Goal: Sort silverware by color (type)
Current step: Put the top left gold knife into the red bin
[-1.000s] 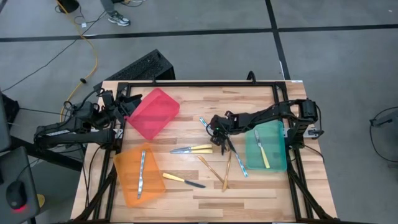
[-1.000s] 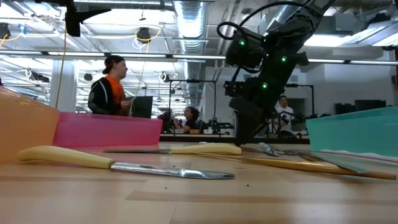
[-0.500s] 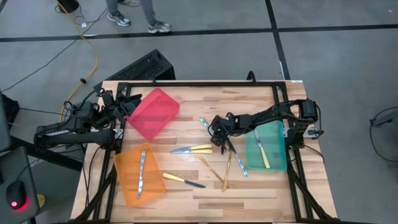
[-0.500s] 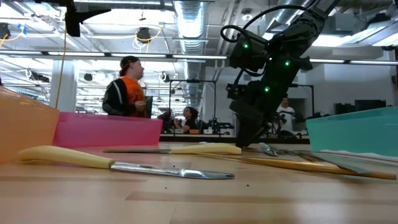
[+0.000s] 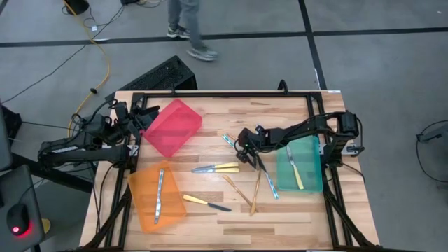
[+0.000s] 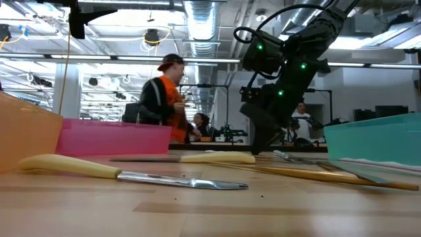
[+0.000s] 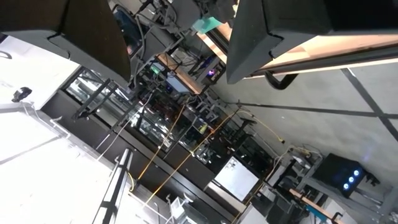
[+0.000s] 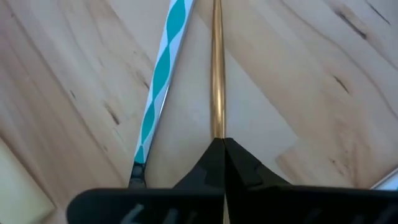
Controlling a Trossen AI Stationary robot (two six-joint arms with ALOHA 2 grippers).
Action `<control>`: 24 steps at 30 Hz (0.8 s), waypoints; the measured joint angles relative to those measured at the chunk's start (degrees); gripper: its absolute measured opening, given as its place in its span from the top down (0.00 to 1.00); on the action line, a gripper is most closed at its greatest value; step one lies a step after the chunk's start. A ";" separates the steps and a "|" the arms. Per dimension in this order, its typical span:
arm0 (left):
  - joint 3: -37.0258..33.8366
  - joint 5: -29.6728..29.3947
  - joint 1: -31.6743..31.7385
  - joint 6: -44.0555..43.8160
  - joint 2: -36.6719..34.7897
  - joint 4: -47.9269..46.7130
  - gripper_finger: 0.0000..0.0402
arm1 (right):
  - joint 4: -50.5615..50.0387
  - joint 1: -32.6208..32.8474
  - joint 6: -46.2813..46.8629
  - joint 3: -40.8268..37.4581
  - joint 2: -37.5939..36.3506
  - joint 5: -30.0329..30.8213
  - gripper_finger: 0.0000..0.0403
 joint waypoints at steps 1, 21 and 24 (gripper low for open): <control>0.00 0.01 0.00 -0.23 0.01 0.00 0.39 | 0.44 0.11 0.07 -0.01 -0.07 0.45 0.98; 0.00 0.26 -0.01 -0.57 0.01 -0.01 0.39 | 3.94 -2.62 -12.45 -0.13 -3.73 -6.05 0.62; 0.00 0.77 0.01 -0.44 0.00 -0.03 0.39 | 6.64 -2.38 -13.90 -0.06 -1.10 -3.95 0.51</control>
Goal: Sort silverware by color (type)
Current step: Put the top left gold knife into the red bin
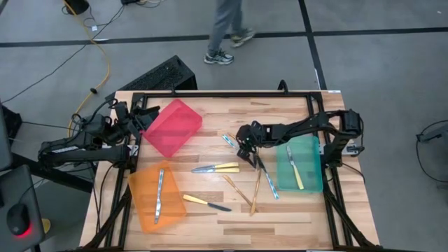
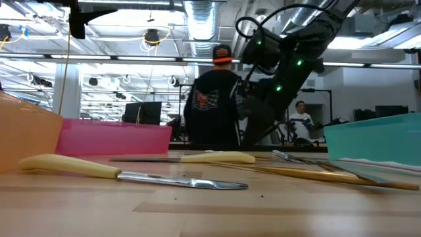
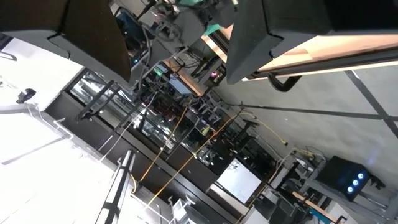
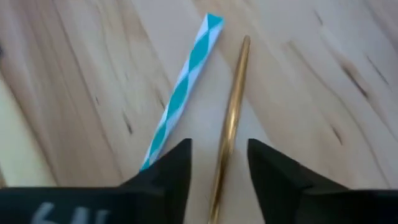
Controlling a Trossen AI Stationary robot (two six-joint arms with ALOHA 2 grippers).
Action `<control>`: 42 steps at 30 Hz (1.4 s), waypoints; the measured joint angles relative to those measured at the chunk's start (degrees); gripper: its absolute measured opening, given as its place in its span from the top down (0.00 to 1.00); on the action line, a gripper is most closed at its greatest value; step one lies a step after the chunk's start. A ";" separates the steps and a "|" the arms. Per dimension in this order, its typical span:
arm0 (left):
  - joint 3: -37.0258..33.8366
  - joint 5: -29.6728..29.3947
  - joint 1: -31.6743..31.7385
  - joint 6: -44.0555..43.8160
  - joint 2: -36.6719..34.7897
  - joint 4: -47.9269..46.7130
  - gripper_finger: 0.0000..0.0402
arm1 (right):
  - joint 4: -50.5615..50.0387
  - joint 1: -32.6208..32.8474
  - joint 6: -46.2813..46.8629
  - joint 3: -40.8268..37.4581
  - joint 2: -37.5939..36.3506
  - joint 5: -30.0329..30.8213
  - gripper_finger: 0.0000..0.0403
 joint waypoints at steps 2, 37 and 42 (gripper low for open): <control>0.00 0.08 -0.02 0.01 0.00 -0.03 0.39 | 1.00 0.48 -0.30 -0.10 1.59 2.93 0.47; -0.02 -0.46 0.00 -0.31 0.01 -2.12 0.39 | 6.20 0.73 5.90 -0.47 2.27 6.53 0.95; -0.02 -0.37 -0.02 -0.44 -0.01 -2.12 0.39 | 7.46 -0.21 4.95 -0.27 -1.75 6.71 0.99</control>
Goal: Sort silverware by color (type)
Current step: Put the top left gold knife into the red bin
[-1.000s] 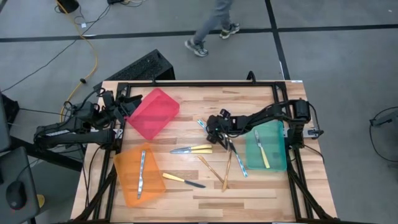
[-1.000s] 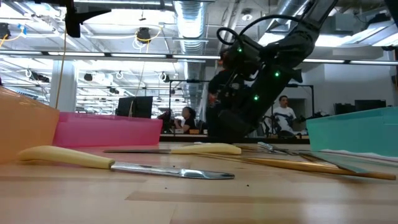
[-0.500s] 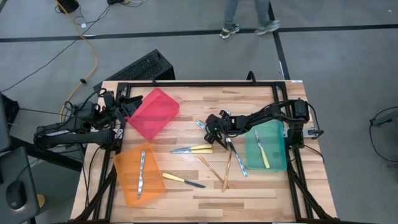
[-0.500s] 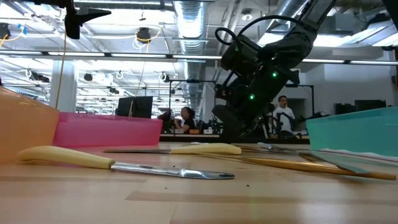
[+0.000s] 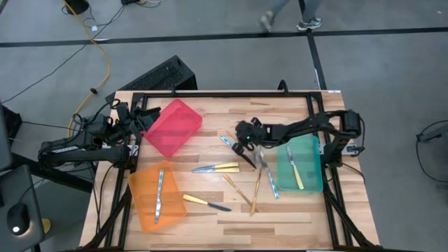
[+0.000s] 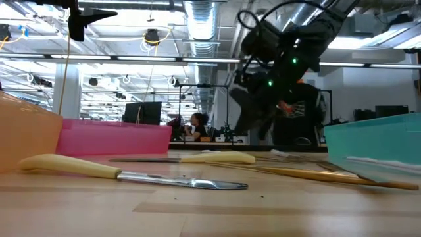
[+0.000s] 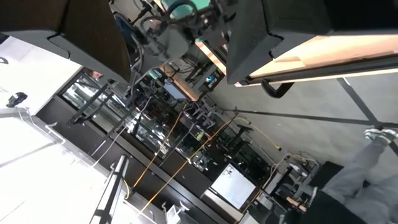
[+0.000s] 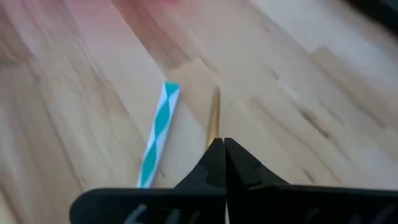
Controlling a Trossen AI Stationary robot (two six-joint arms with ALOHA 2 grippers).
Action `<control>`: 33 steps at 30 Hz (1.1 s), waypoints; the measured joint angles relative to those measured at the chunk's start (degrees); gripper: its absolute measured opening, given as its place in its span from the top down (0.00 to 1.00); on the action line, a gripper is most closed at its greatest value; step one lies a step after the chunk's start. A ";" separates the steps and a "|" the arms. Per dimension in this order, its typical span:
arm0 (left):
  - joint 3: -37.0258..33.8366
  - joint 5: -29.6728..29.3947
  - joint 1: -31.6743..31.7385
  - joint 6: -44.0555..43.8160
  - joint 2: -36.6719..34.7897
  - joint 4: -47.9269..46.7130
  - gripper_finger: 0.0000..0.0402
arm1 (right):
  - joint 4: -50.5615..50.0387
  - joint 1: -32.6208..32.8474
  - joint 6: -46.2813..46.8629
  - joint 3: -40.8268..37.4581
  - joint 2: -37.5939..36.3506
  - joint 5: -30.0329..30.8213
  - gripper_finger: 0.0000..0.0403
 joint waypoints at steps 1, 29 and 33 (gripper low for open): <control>0.00 0.00 0.00 0.00 0.02 0.00 0.39 | 1.11 0.00 -0.04 0.00 -0.44 0.01 0.99; 0.00 0.46 0.02 -0.87 0.01 -0.08 0.39 | 16.88 -0.01 -8.73 -8.63 -3.75 -0.76 0.43; 0.00 0.44 0.02 -0.85 0.02 -0.09 0.39 | 25.29 0.02 -8.34 -13.89 -3.75 -1.32 0.43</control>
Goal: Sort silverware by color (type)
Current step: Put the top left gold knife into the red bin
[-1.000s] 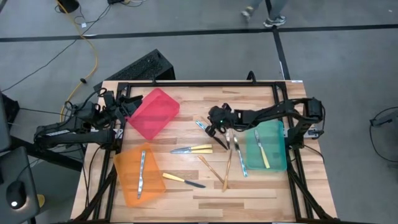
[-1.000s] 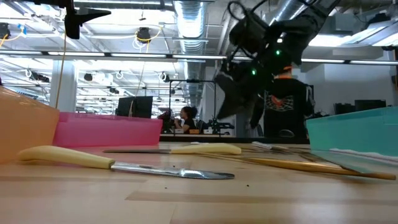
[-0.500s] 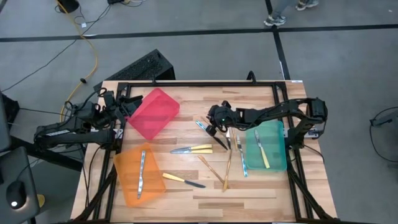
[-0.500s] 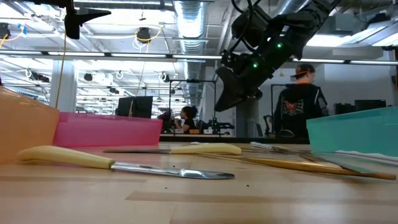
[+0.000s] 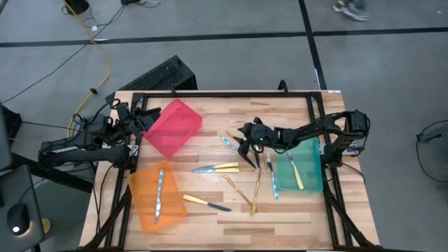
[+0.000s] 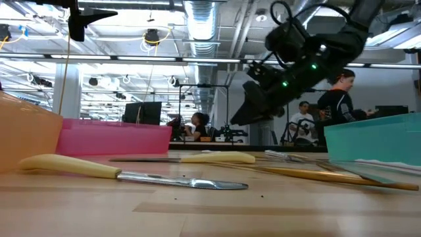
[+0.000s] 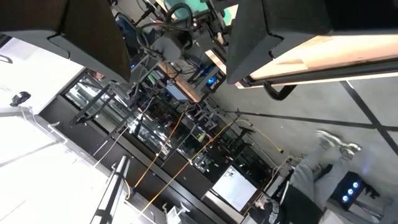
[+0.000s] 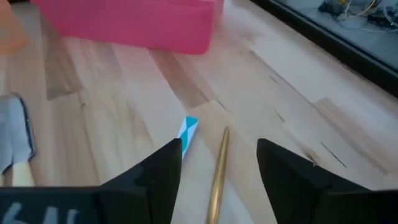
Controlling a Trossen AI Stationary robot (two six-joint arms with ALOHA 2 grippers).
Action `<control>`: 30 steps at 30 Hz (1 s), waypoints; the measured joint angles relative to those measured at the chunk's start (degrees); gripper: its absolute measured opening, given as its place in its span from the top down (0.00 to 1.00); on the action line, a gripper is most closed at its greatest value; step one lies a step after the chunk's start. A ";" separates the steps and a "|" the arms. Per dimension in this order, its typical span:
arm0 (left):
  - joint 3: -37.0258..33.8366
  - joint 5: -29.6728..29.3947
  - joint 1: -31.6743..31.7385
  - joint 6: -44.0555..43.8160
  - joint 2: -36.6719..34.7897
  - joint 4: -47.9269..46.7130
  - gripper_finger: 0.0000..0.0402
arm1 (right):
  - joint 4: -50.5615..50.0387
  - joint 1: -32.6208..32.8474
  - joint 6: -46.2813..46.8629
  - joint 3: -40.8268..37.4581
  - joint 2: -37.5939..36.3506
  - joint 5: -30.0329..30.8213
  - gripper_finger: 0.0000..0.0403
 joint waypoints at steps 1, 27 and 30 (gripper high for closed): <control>0.00 0.00 0.00 0.00 0.00 -0.01 0.39 | 1.62 0.08 -0.03 -0.97 0.02 0.00 0.43; 0.00 -0.51 -0.01 0.03 -0.02 -0.95 0.39 | 6.50 0.92 5.41 4.05 17.53 1.18 0.48; 0.00 -0.52 0.00 0.26 -0.02 -0.99 0.39 | 5.43 0.84 6.02 4.10 17.55 1.21 0.50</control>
